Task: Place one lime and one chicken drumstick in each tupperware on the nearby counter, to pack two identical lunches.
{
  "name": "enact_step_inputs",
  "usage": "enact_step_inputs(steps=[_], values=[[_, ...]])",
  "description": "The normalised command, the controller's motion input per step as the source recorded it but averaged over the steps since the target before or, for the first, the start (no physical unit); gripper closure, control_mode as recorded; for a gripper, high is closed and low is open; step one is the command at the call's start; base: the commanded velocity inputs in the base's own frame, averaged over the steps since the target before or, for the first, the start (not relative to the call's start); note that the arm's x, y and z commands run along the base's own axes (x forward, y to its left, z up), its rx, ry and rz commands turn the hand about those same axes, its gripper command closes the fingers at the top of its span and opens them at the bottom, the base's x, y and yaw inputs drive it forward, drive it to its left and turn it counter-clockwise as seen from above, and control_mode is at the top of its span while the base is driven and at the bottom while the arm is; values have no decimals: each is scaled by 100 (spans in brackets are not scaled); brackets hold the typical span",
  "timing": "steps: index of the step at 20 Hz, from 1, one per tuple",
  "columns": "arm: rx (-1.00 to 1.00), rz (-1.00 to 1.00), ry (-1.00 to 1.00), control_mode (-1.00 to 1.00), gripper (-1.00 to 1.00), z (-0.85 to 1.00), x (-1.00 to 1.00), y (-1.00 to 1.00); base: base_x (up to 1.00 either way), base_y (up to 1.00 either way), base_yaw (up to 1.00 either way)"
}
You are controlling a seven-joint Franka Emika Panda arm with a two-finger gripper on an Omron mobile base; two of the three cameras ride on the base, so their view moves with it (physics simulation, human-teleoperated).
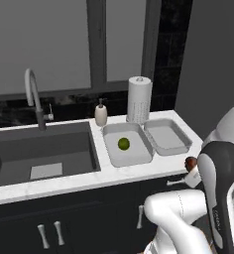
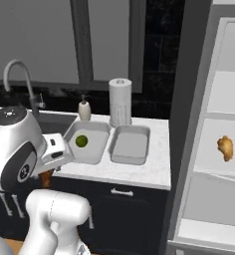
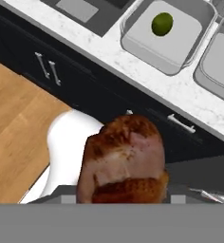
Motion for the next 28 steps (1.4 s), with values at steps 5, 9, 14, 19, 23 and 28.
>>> enact_step_inputs(steps=[5,9,14,19,23,28], values=[[0,0,0,100,100,0,0,0,100,11,-12],[-1,-14,0,-100,100,-37,80,1,0,0,0],[0,-30,-2,-100,100,-43,41,19,0,0,0],[7,-43,0,-100,100,-49,48,3,0,0,0],[12,-18,0,-100,100,-42,74,8,0,0,0],[0,-3,2,-100,100,-51,93,17,0,0,0]])
